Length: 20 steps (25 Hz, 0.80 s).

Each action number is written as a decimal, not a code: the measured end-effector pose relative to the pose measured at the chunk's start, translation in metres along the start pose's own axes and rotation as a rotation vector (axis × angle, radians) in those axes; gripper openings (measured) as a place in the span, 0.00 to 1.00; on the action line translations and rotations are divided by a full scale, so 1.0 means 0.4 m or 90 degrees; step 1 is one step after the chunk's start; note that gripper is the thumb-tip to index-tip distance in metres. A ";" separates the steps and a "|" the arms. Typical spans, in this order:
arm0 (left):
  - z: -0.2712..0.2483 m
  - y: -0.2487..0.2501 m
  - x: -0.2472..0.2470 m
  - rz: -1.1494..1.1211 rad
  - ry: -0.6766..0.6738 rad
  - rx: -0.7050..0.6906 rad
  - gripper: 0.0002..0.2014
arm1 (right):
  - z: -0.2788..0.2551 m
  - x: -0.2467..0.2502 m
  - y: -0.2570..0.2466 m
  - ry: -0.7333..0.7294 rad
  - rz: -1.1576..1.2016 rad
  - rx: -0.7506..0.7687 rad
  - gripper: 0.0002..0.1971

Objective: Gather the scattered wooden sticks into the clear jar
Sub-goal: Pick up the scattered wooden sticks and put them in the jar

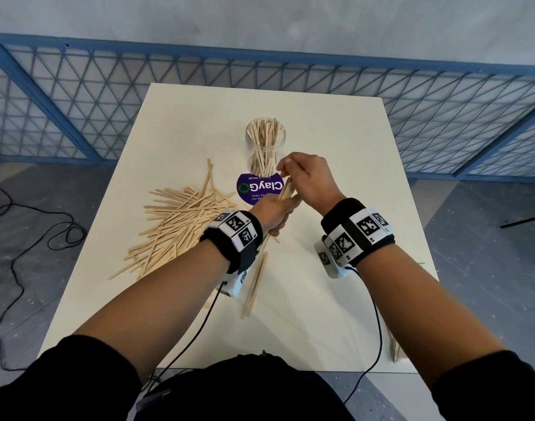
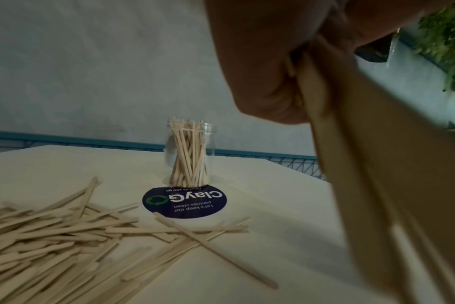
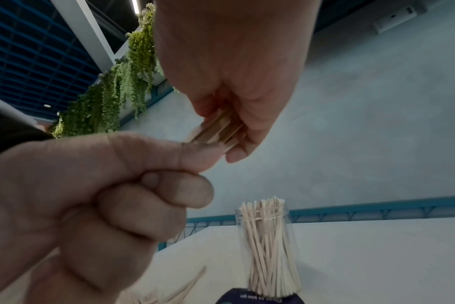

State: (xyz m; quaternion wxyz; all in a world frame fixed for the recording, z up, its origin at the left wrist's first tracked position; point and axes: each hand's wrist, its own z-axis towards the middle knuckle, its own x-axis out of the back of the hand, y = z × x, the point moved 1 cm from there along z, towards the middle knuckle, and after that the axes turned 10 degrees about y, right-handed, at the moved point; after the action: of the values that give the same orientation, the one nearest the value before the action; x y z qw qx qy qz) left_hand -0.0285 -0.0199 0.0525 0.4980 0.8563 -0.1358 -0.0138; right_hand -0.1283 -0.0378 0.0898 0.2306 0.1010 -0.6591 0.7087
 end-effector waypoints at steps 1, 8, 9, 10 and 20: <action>0.004 0.002 0.000 -0.023 0.020 -0.001 0.21 | -0.009 -0.004 0.007 0.021 0.015 0.014 0.15; 0.057 0.080 0.094 -0.532 0.168 -0.008 0.25 | -0.138 -0.067 0.094 -0.166 -0.075 -0.124 0.13; 0.061 0.083 0.103 -0.569 0.182 -0.006 0.25 | -0.142 -0.070 0.099 -0.133 -0.063 -0.142 0.08; 0.064 0.082 0.108 -0.597 0.191 -0.001 0.25 | -0.138 -0.072 0.104 -0.084 -0.040 -0.157 0.09; 0.050 0.069 0.060 -0.505 0.181 0.013 0.26 | -0.104 -0.109 0.051 -0.010 0.210 -0.286 0.18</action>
State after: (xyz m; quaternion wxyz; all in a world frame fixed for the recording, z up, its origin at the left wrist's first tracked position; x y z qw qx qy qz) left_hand -0.0145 -0.0558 0.0685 0.4596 0.8404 0.2745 -0.0847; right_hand -0.0930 -0.0058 0.0475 0.1232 -0.0560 -0.8092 0.5718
